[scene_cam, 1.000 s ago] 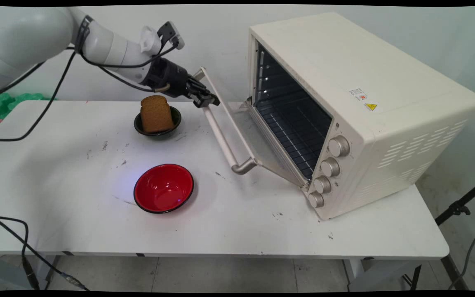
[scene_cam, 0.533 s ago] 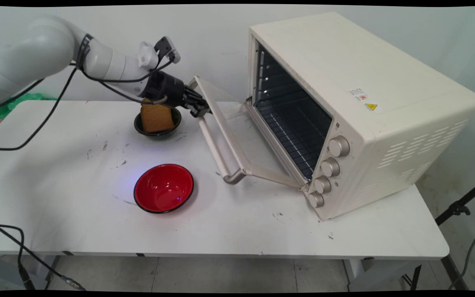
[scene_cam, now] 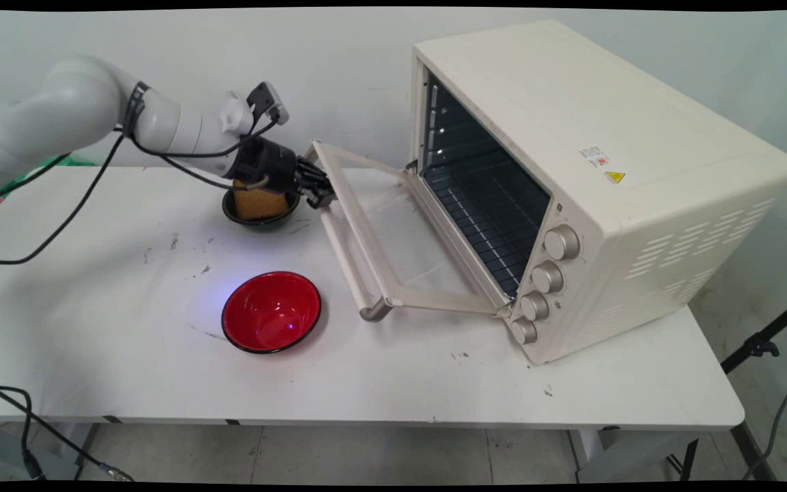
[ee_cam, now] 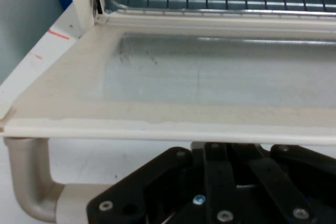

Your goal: Open the oven

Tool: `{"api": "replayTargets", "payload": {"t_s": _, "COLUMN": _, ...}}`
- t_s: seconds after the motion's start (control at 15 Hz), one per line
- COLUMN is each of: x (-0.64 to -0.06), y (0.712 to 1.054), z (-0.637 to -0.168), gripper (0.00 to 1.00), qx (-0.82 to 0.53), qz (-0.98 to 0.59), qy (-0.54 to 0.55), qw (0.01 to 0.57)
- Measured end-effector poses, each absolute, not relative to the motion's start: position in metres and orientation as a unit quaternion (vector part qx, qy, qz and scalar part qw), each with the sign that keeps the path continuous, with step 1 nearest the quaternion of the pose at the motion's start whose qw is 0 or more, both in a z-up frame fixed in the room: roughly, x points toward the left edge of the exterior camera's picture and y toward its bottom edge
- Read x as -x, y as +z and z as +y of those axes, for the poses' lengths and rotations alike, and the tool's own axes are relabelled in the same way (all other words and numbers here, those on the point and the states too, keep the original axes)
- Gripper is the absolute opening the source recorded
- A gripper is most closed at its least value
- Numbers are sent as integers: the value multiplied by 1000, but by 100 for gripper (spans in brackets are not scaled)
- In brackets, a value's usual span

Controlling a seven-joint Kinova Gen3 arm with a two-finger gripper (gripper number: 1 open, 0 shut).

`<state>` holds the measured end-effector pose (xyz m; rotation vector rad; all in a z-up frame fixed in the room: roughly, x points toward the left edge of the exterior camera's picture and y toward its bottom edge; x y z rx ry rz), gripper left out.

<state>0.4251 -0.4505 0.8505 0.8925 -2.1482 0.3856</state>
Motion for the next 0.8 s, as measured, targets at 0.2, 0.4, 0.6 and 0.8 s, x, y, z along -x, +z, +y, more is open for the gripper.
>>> {"api": "replayTargets", "payload": {"t_s": 0.2, "x": -431, "y": 841, "z": -448, "gripper": 0, "qx": -350, "qz": -842, "qy": 150, "qw": 382}}
{"api": "replayTargets", "payload": {"t_s": 0.4, "x": -438, "y": 829, "z": -445, "gripper": 0, "qx": -350, "qz": -842, "qy": 147, "qw": 383}}
{"api": "replayTargets", "payload": {"t_s": 0.6, "x": -444, "y": 821, "z": -444, "gripper": 0, "qx": -348, "qz": -843, "qy": 145, "qw": 384}}
{"api": "replayTargets", "payload": {"t_s": 0.8, "x": -451, "y": 815, "z": -442, "gripper": 0, "qx": -345, "qz": -843, "qy": 145, "qw": 386}}
